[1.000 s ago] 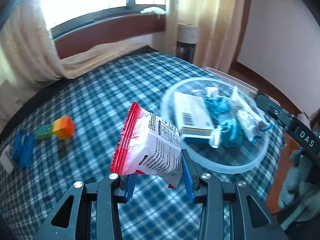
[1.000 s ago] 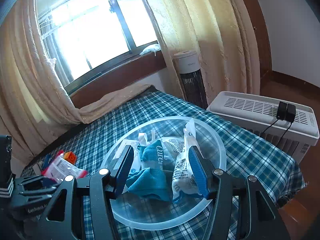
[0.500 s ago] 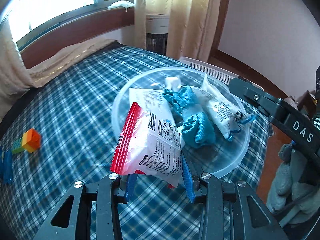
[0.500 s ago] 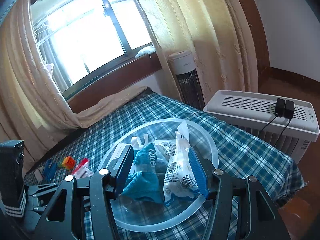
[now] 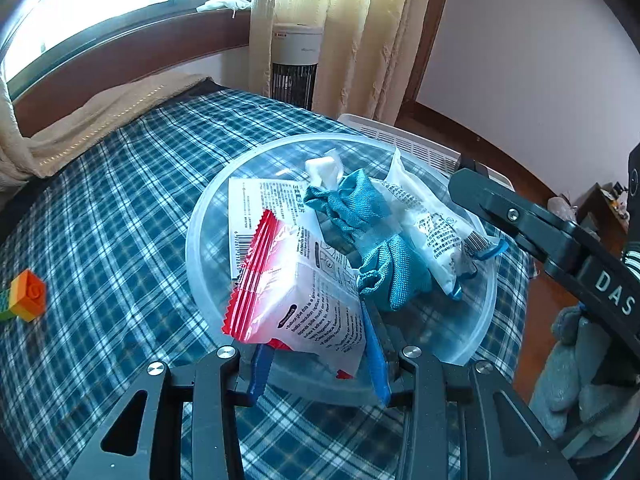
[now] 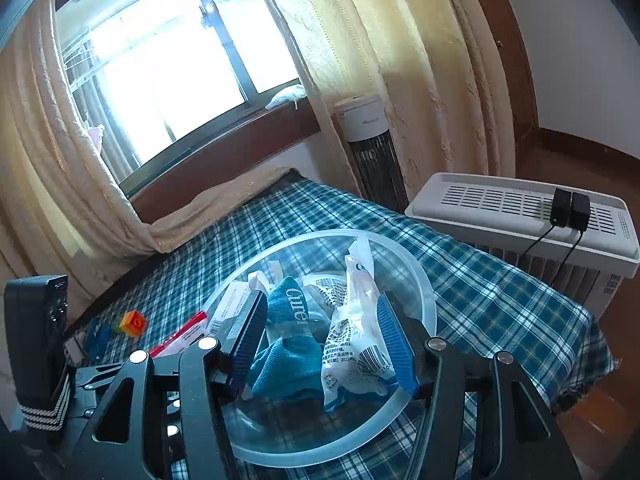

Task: Organize objects
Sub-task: 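Open the left gripper to drop the red-edged snack packet into the bowl while the right releases the towel, then move both grippers away from the bowl toward the remaining items on the bed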

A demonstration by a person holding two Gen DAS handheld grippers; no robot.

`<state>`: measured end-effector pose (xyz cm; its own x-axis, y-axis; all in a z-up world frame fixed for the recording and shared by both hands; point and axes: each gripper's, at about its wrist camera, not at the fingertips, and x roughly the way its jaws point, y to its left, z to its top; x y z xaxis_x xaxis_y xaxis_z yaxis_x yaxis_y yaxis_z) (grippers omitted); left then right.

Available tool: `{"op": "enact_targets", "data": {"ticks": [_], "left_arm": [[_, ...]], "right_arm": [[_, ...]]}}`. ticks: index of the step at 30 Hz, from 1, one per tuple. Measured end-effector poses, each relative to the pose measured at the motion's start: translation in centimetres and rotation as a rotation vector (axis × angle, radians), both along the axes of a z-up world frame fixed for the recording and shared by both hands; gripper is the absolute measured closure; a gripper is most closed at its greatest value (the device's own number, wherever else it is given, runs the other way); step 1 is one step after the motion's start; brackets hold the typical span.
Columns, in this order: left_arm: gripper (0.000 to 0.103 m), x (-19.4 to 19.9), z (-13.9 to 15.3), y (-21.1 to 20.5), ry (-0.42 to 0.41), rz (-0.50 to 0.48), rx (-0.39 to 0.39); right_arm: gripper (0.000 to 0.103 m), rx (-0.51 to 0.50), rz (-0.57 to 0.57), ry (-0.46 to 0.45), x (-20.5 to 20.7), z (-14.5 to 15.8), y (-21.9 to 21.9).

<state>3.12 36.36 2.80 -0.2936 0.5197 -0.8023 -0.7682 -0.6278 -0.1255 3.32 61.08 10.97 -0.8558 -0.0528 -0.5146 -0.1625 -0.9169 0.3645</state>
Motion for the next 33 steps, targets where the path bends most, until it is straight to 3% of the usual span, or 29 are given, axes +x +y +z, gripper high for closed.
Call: {"op": "enact_targets", "data": {"ticks": [7,11,14,33], "left_arm": [[0.058,-0.6,-0.1,-0.1,-0.022,0.016,0.034],[0.033,-0.4,0.6,-0.6,0.015,0.027,0.058],[0.023,0.0,1.3,-1.2,0.052,0.035,0.072],[0.01,-0.3,3.4,-6.0,0.184,0.187,0.046]], "right_arm": [[0.044,0.001,0.001,-0.001,0.0,-0.1,-0.1],[0.044,0.0,-0.002,0.006,0.2,-0.1,-0.3],[0.044,-0.003,-0.004,0.008,0.3,0.0,-0.4],[0.041,0.0,0.064,0.021,0.4,1.1,-4.2]]}}
